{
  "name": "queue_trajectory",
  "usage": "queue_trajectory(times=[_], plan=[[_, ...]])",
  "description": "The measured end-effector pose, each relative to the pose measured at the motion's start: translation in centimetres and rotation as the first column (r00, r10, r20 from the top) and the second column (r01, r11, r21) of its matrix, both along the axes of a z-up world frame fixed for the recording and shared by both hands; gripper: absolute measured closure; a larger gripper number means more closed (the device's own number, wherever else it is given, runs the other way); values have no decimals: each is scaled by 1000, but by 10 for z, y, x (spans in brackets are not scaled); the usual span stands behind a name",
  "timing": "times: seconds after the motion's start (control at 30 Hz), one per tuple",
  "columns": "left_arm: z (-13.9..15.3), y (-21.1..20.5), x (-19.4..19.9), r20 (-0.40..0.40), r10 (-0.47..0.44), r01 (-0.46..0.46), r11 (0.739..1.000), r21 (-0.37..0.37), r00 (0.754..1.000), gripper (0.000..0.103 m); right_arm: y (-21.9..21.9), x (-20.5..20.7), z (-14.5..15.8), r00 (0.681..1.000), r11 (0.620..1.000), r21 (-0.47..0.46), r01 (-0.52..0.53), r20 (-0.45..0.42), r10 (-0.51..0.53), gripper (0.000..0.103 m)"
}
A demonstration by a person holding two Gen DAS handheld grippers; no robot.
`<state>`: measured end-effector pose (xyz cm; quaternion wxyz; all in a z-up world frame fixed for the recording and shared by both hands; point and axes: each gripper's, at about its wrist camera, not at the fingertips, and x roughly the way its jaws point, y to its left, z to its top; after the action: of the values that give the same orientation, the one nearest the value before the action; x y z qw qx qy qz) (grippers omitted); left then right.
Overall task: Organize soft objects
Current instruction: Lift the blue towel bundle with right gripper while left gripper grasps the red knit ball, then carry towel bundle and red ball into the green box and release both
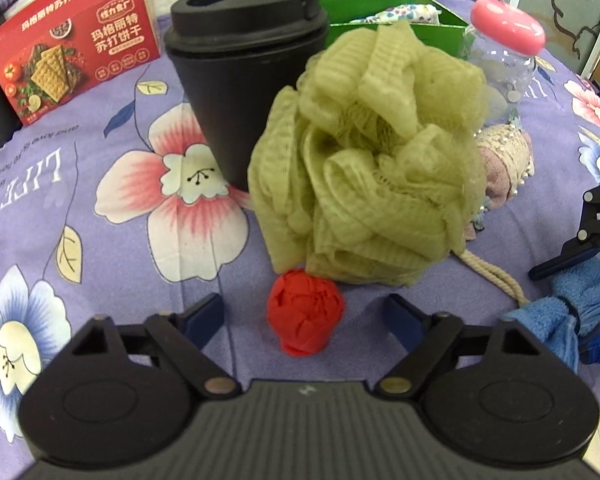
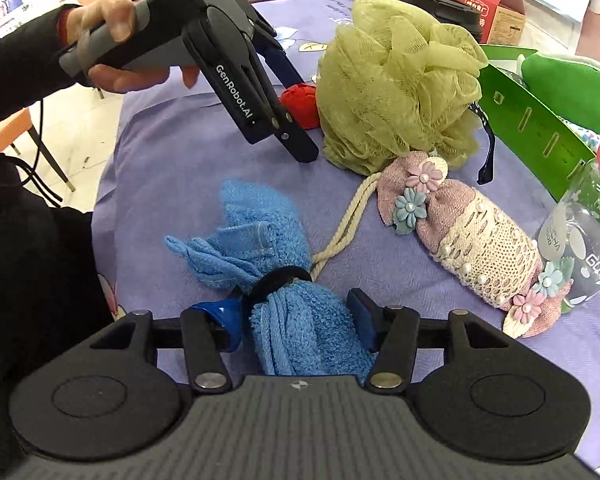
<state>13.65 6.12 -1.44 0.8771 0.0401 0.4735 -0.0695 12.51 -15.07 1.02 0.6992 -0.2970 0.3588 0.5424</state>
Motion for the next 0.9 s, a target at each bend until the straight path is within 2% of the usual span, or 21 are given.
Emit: queue_trajectory(times=[0.03,0.07,0.1,0.17,0.23,0.3,0.37,0.57,0.73,0.9], plan=[[1,0,-1,0,-5,5,1000,-8,1000,33,2,0,1,1000,1000,-8,8,-5,-8,64],[4,-1,-2,2,-9,9,1000,-16,1000,49,3,2,2,999,999,-13,41,-27,-41,67],[7,-2,-3,6,-10,10,1000,-16,1000,73,5,3,4,994,995,-10,94,-53,-95,70],[10,-1,-6,2,2,-2,1000,-29,1000,71,8,-6,8,992,993,-16,120,-36,-120,85],[14,1,-13,0,15,-15,998,-56,1000,71,9,-20,12,991,991,-18,134,0,-134,88],[19,5,-27,9,18,-17,997,-77,1000,71,6,-29,14,985,985,-7,171,-3,-171,88],[23,9,-42,19,24,-23,996,-87,1000,71,1,-34,19,974,974,9,225,-41,-225,89],[51,27,-69,49,54,-46,988,-150,997,71,-21,-38,48,934,930,131,344,-145,-326,88],[93,37,-52,121,62,-38,982,-186,991,71,-27,-23,87,913,875,261,407,-122,-388,88],[144,38,2,221,48,-13,987,-157,974,71,-30,35,133,877,810,363,461,-49,-478,88]])
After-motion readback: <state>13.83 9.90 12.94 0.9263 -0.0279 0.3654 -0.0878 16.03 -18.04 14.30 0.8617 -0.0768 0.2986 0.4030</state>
